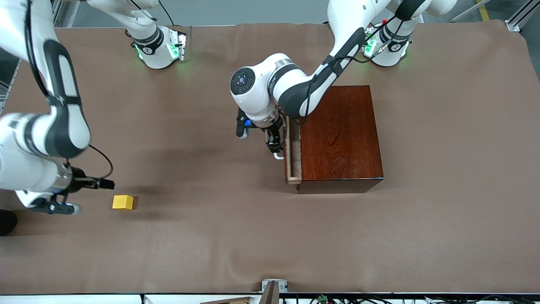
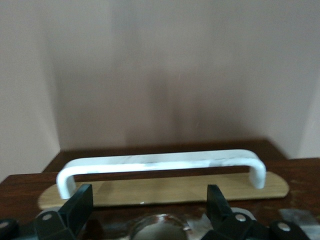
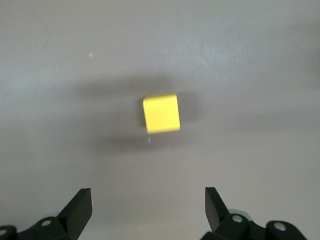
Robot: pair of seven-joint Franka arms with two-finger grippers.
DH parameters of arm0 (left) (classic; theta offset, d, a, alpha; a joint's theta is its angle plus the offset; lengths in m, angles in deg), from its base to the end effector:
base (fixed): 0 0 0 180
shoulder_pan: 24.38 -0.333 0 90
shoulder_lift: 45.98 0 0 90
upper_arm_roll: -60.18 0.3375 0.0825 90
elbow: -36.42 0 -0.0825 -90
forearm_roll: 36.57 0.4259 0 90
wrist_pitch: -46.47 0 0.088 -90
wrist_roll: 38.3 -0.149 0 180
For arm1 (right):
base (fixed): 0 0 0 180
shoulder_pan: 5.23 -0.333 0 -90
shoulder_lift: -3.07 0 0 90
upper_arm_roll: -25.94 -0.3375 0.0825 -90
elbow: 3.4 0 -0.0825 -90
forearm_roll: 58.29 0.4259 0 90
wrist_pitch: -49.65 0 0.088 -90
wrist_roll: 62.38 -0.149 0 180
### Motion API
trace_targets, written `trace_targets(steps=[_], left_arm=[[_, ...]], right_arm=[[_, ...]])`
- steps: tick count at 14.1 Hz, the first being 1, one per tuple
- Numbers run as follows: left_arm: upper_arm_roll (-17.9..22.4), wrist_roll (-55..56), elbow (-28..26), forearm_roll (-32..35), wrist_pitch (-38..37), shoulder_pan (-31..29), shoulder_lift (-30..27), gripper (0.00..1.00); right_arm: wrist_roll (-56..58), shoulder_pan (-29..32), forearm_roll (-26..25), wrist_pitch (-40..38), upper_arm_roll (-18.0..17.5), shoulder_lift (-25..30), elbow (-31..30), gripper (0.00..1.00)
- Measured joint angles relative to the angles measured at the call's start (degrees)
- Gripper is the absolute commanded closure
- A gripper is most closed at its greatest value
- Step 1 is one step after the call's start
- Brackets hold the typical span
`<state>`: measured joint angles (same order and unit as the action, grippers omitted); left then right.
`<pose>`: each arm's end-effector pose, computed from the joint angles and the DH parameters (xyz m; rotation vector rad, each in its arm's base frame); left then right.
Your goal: Open drawer, take yellow block, close drawer
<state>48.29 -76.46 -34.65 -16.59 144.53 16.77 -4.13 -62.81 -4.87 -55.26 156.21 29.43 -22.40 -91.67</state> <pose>0.5193 -0.5585 0.2827 -1.9700 2.1296 0.3163 0.7105 -0.0370 0.3479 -3.1057 0.1378 0.1924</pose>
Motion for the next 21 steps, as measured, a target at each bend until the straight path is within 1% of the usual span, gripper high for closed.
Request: trace_targets(steps=[4,7,10,12,14,16,18,21], left_arm=[[0.62,-1.92,-0.12,1.91,-2.48,-0.19,-0.08,0.0],[0.7,-1.96,-0.25,3.38,-3.45,-0.21,-0.11,0.0],[0.68,-1.98,-0.23,3.41,-3.39,-0.2,-0.12,0.0],[0.67,0.2,-0.18,3.75,-1.72,-0.18,-0.23,0.0],[0.47,7.31,0.07,3.81,2.49,-0.15,-0.92,0.0],[0.18,16.91,0.39,3.53,6.0,-0.14,-3.09,0.0],[0.15,25.79,0.59,1.92,6.41,-0.24,-6.23,0.0],[0.61,35.21,0.61,-1.76,5.81,-0.97,-11.65,0.0]], right_arm=[[2.23,-0.02,-0.01,-12.26,-0.18,8.06,0.1,0.0],[2.88,-0.71,-0.02,-20.06,-0.61,14.71,0.05,0.0],[2.9,-2.29,-0.42,-22.7,-0.81,20.08,-0.14,0.0],[2.9,-2.68,-0.65,-22.73,-0.82,22.08,-0.16,0.0],[2.9,-2.66,-0.82,-22.73,-0.69,22.96,-0.05,0.0],[2.9,-2.63,-0.82,-22.76,-0.51,23.19,0.61,0.0],[2.89,-2.65,-0.82,-24.29,-0.53,23.21,1.58,0.0],[2.89,-2.54,-0.86,-24.78,-0.42,23.08,3.63,0.0]])
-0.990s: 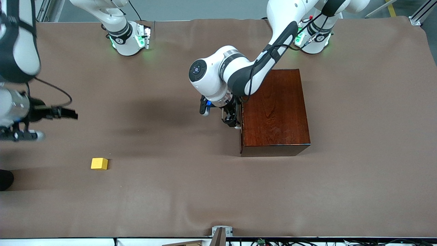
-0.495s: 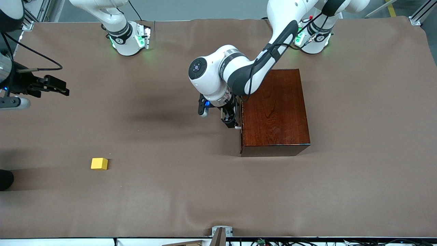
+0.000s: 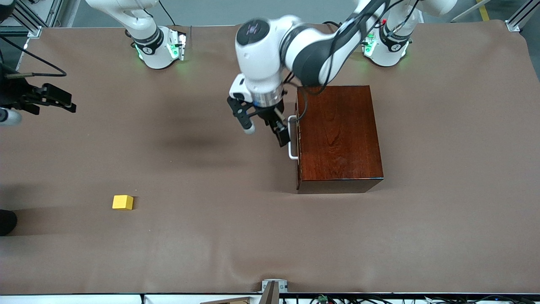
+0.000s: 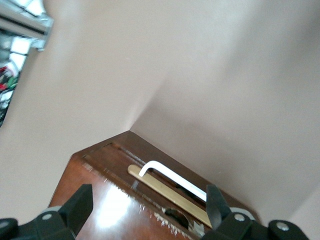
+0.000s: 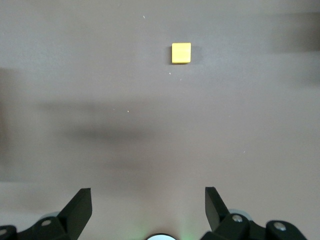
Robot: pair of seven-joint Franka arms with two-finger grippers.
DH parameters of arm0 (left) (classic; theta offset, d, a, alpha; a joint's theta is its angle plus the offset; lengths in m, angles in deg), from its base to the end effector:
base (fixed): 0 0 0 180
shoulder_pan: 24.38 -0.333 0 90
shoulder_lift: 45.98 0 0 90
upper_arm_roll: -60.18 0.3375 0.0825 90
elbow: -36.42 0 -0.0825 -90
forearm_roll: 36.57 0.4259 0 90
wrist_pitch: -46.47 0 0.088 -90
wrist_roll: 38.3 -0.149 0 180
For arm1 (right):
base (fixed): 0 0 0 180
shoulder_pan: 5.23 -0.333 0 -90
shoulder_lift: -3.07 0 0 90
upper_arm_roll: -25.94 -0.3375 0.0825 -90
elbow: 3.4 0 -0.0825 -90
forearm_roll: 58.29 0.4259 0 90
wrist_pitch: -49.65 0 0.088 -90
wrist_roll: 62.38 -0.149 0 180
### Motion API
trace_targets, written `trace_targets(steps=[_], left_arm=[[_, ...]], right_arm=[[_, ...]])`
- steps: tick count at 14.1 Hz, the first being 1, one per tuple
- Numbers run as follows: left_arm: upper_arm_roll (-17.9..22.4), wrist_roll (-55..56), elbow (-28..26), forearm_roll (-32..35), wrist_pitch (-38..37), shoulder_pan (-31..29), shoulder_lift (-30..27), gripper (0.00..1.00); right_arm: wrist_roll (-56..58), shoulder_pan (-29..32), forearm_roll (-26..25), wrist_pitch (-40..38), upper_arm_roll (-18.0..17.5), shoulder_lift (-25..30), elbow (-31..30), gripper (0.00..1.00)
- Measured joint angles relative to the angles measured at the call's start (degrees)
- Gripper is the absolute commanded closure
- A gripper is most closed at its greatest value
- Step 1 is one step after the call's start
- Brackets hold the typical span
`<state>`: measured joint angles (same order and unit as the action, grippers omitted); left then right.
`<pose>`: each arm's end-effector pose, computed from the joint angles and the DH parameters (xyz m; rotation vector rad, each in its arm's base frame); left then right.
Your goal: Open drawer, take yellow block, close drawer
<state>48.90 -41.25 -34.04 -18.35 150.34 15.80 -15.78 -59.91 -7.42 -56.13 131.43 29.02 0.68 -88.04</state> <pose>0.5347 -0.5581 0.4499 -2.6120 1.4043 -0.2176 0.5916 -0.0025 0.6149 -3.1001 -0.0484 0.1404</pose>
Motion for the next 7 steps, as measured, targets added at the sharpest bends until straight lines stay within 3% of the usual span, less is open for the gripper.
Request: trace_targets(steps=[3,7], left_arm=[[0.3,7.93,-0.23,-1.06,-6.24,-2.41,-5.22,0.0],[0.45,27.4,-0.52,-1.37,-14.14,-6.58,-10.41,0.0]], right_arm=[[0.0,0.0,-0.15,-0.11,0.03,-0.27,1.13,0.0],[0.0,0.06,-0.46,0.04,0.17,-0.54,1.31,0.0]])
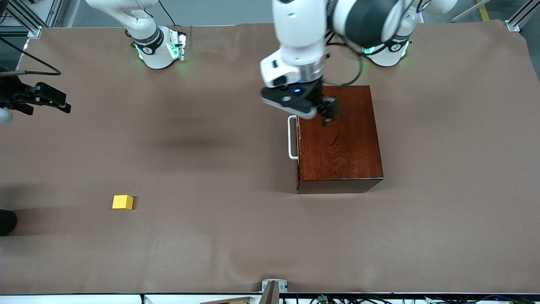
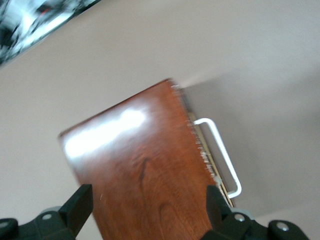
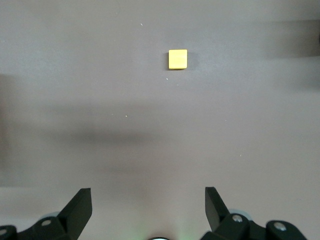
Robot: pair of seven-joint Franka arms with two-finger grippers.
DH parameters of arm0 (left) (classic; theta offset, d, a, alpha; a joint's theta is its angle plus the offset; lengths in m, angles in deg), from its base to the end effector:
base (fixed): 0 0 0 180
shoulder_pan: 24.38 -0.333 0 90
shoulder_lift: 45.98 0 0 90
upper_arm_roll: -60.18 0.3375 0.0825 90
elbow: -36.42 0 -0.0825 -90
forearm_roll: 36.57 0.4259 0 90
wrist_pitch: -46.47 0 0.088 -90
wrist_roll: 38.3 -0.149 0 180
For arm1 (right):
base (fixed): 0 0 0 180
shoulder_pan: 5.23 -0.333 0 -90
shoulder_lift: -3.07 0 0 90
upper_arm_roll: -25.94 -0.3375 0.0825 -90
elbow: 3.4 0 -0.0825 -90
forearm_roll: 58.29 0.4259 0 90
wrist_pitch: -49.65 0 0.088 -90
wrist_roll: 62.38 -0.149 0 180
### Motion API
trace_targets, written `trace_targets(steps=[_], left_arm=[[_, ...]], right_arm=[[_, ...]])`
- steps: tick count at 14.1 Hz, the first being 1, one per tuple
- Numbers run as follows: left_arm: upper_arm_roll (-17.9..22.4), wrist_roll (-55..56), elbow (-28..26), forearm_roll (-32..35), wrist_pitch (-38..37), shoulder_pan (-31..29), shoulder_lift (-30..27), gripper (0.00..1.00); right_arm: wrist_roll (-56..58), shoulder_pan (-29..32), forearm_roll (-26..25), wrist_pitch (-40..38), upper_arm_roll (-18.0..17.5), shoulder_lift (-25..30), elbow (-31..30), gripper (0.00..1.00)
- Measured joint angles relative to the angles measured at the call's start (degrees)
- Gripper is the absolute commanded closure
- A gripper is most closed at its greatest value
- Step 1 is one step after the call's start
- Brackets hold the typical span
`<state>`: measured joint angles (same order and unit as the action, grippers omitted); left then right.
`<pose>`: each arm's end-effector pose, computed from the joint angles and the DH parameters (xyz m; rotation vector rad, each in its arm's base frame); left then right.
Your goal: Open drawer, take yellow block, close drawer
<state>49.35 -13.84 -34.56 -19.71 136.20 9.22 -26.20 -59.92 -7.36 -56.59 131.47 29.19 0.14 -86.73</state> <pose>0.5472 -0.4450 0.5562 -2.8967 0.4949 -0.1761 0.5954 -0.0060 0.6207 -3.1100 -0.0411 0.1191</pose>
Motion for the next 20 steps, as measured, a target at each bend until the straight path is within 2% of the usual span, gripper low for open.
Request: trace_targets(steps=[3,7,9,12,16,20], left_arm=[[0.0,3.27,-0.19,-0.73,-3.93,-6.33,-2.58,0.0],[-0.03,-1.62,-0.39,-10.33,-6.04,-20.05,-5.62,0.0],[-0.07,-2.51,-0.53,-12.53,-6.3,-25.21,-6.44,0.0],[-0.09,-2.51,-2.09,-15.58,-6.5,-29.05,-7.82,0.0],[0.07,-5.51,-6.93,-18.87,-6.22,-33.36,-10.26,0.0],[1.71,-12.56,-9.35,-18.97,-4.66,-34.27,-11.41,0.0]], right_arm=[[0.0,0.02,-1.36,1.76,0.06,-0.09,0.13,0.0],[-0.01,0.03,-1.94,3.47,0.12,-0.09,0.19,0.0],[-0.08,0.1,-1.93,3.84,0.15,-0.09,0.19,0.0],[-0.1,0.76,-1.92,4.46,0.28,-0.21,0.18,0.0],[-0.1,0.91,-1.9,3.95,0.28,-0.35,0.16,0.0],[-0.1,0.9,-1.89,3.63,0.19,-0.38,0.16,0.0]])
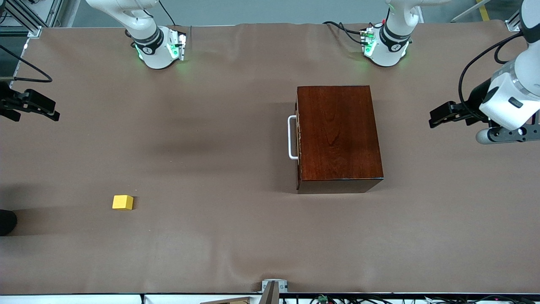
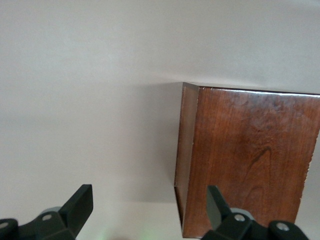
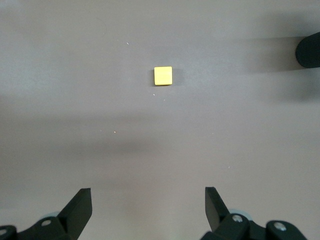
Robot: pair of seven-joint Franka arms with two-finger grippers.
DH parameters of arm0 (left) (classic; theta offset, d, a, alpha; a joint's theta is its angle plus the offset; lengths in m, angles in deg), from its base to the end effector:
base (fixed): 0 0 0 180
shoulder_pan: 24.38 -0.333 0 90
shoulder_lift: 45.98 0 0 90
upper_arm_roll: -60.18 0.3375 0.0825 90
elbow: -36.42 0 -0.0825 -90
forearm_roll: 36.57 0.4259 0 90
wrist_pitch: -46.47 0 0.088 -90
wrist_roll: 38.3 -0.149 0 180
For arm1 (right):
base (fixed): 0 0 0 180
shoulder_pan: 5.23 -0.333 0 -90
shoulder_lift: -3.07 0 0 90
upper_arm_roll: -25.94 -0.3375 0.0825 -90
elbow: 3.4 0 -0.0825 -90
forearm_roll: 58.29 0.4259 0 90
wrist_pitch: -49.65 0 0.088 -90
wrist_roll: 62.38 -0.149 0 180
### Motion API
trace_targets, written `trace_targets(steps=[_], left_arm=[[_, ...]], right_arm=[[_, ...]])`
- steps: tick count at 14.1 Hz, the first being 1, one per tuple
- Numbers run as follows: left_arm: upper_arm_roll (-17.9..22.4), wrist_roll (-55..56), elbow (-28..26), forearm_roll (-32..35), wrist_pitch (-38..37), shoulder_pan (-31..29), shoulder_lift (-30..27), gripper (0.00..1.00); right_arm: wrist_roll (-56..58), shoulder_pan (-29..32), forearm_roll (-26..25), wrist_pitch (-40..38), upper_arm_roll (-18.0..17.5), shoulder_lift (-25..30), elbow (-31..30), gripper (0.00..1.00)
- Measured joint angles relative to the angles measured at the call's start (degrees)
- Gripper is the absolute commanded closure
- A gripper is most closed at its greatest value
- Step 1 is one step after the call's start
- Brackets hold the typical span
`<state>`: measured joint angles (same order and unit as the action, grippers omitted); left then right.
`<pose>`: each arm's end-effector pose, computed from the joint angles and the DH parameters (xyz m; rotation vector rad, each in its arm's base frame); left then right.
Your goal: Open drawer, take yellow block, close drawer
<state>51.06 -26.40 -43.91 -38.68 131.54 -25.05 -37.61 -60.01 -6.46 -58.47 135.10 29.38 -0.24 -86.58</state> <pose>0.6259 -0.0916 0.5941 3.0902 0.0914 -0.1099 0.6067 -0.0228 0.6231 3.1356 0.0041 -0.0287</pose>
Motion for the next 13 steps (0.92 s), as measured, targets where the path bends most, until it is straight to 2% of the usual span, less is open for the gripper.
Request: trace_targets(steps=[6,13], left_arm=[[0.83,-5.36,-4.47,0.0,3.28,0.01,-3.13,0.0],[1.26,-5.54,-4.94,0.06,3.9,-0.01,-3.29,0.0]], right_arm=[[0.0,-0.01,0.0,0.0,-0.04,-0.04,0.0,0.0],[0.0,-0.01,0.0,0.0,-0.04,-0.06,0.0,0.0]])
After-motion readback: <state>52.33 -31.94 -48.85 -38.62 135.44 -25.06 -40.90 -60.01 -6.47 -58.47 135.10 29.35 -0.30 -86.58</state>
